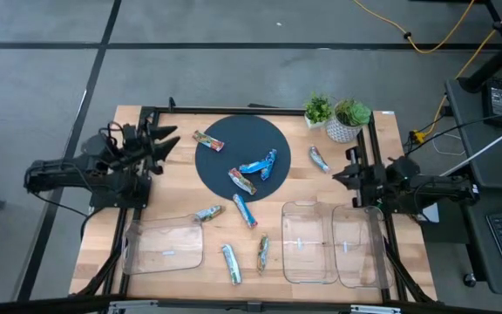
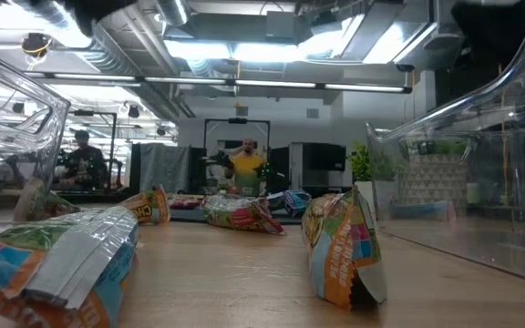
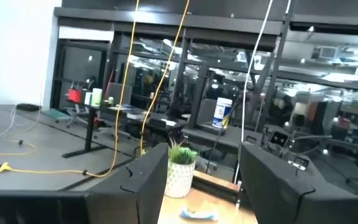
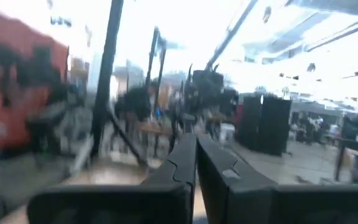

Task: Pick and place Granola Bars by type
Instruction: Put the red granola bar into the left transparent bin

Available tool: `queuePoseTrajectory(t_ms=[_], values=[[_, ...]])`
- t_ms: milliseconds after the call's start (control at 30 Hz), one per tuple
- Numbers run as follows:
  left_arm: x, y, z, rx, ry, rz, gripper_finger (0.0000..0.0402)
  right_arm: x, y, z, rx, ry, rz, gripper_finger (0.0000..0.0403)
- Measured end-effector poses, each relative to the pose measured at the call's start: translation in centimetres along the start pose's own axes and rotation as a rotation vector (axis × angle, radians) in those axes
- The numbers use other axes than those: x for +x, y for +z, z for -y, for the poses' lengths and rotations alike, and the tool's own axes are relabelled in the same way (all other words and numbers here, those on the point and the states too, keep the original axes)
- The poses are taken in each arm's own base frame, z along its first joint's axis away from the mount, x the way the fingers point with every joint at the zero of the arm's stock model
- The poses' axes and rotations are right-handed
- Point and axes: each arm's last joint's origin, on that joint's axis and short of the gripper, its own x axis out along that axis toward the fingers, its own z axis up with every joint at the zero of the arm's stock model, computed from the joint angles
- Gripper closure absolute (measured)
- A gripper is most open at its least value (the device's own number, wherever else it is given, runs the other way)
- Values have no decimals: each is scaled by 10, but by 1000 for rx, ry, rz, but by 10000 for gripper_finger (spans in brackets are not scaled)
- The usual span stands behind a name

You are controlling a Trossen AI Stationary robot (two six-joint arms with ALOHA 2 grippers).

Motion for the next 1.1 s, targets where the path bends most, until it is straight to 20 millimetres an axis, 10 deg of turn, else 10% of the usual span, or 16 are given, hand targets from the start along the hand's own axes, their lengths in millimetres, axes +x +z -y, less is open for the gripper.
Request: queuePoseTrajectory(t_ms=[267, 667, 1100], values=[[57, 45, 26, 64, 66, -316, 213, 0, 8, 3, 250, -62, 87, 385], [106, 90, 18, 361, 222, -738, 214, 1, 32, 5, 177, -57, 155, 385], [151, 38, -38, 504, 152, -1210, 210, 2, 44, 6, 135, -60, 173, 385]])
